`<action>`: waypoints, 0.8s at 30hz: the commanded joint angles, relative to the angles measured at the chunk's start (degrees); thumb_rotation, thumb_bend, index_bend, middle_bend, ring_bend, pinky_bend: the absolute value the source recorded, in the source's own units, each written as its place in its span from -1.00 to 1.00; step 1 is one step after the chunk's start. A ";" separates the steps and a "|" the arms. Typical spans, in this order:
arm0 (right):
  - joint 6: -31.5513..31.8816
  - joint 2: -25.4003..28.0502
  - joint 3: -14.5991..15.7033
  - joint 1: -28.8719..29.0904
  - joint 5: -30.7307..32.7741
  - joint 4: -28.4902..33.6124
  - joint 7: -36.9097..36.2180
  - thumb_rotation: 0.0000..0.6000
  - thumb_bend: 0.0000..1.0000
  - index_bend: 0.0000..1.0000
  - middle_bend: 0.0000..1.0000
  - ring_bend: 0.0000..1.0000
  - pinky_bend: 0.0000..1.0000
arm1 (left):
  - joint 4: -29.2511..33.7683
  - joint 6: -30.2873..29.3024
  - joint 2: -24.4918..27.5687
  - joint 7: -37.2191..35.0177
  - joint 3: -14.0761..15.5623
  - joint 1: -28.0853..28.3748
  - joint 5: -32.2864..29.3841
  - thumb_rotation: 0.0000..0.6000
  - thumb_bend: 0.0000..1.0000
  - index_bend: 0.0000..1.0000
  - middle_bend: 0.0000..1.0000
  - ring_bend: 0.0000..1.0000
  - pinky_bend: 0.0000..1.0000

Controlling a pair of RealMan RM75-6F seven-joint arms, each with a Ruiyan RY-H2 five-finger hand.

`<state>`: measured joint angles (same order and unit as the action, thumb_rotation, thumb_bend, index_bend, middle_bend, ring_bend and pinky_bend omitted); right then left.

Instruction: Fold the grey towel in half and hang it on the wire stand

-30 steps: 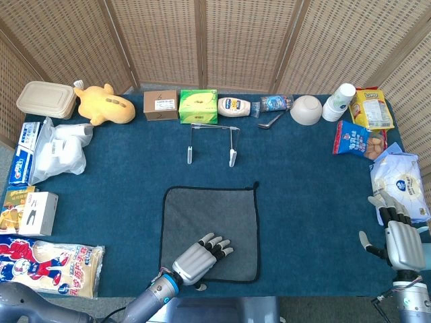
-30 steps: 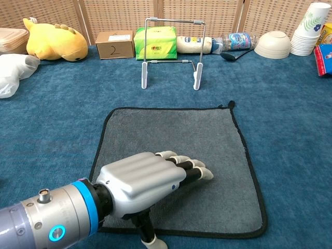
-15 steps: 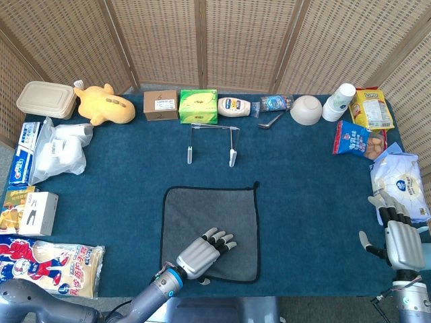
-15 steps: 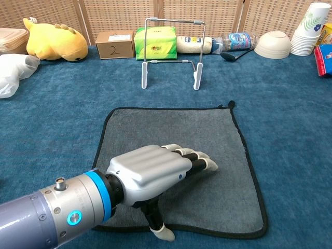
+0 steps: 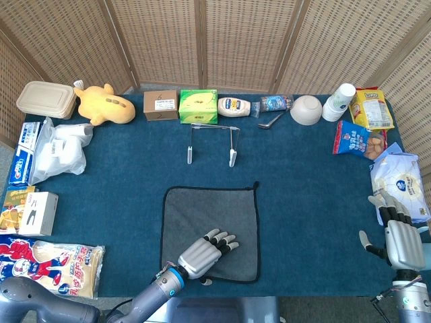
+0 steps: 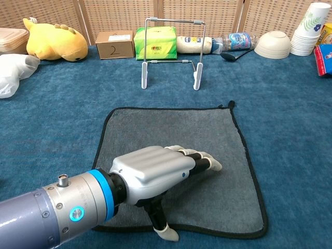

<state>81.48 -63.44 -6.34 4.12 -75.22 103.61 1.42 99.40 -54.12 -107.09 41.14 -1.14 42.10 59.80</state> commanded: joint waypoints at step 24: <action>0.18 0.36 -0.13 -0.12 0.16 0.76 0.87 1.00 -0.30 -0.70 -0.90 -1.00 -1.00 | -4.23 -3.97 -2.59 -1.40 -0.20 0.11 3.80 1.00 -0.37 -0.56 -0.83 -1.00 -1.00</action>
<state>81.66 -63.07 -6.47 3.99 -75.06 104.37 2.29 95.19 -58.03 -109.75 39.93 -1.37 42.29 63.42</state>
